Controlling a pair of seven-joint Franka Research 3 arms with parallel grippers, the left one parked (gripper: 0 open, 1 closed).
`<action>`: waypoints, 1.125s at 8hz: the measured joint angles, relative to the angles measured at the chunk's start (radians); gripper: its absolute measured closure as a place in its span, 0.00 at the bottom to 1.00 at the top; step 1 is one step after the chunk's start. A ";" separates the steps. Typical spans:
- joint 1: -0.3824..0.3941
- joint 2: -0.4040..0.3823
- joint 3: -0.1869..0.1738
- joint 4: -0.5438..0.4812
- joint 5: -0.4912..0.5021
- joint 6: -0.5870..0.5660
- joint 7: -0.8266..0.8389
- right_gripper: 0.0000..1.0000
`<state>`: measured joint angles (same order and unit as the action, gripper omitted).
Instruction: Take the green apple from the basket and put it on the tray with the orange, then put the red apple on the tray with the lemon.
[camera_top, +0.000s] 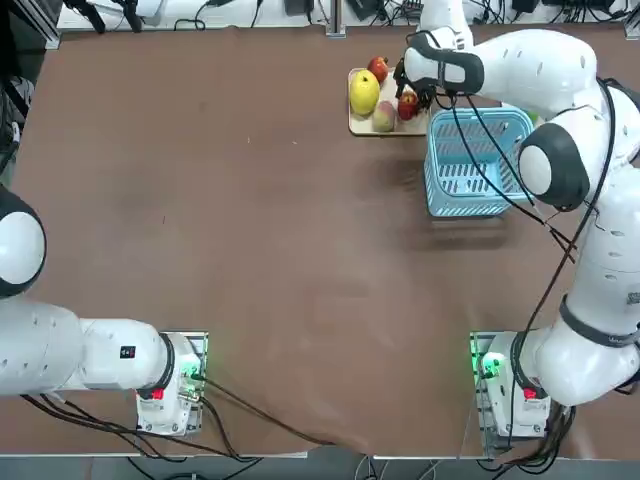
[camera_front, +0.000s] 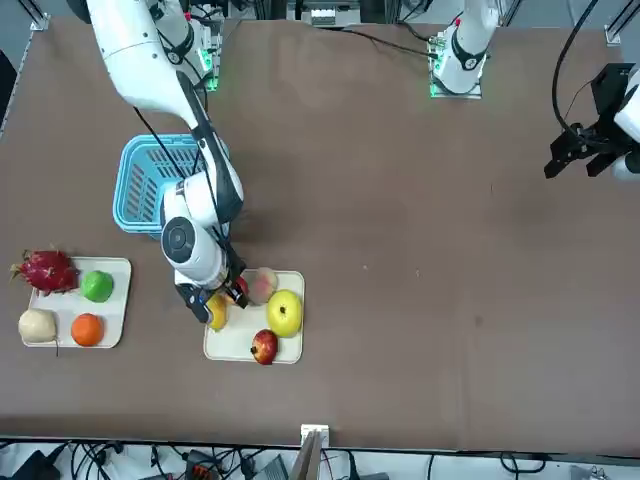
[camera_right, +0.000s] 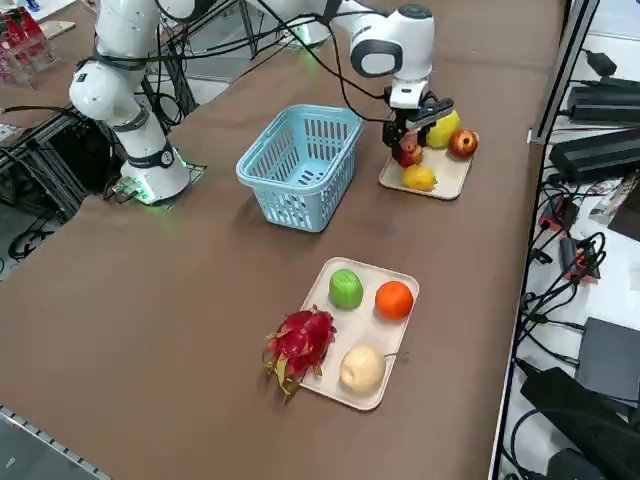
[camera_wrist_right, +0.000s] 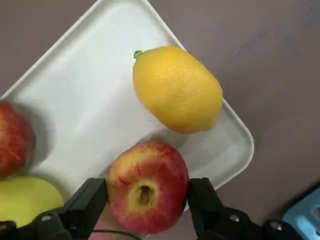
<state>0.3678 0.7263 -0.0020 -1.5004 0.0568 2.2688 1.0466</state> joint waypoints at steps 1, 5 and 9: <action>0.001 -0.004 0.000 0.008 -0.006 -0.012 0.000 0.01; 0.001 -0.114 -0.007 0.036 -0.058 -0.202 0.000 0.00; -0.015 -0.295 -0.036 0.044 -0.147 -0.334 -0.024 0.00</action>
<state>0.3529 0.4315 -0.0379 -1.4563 -0.0900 1.9350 1.0226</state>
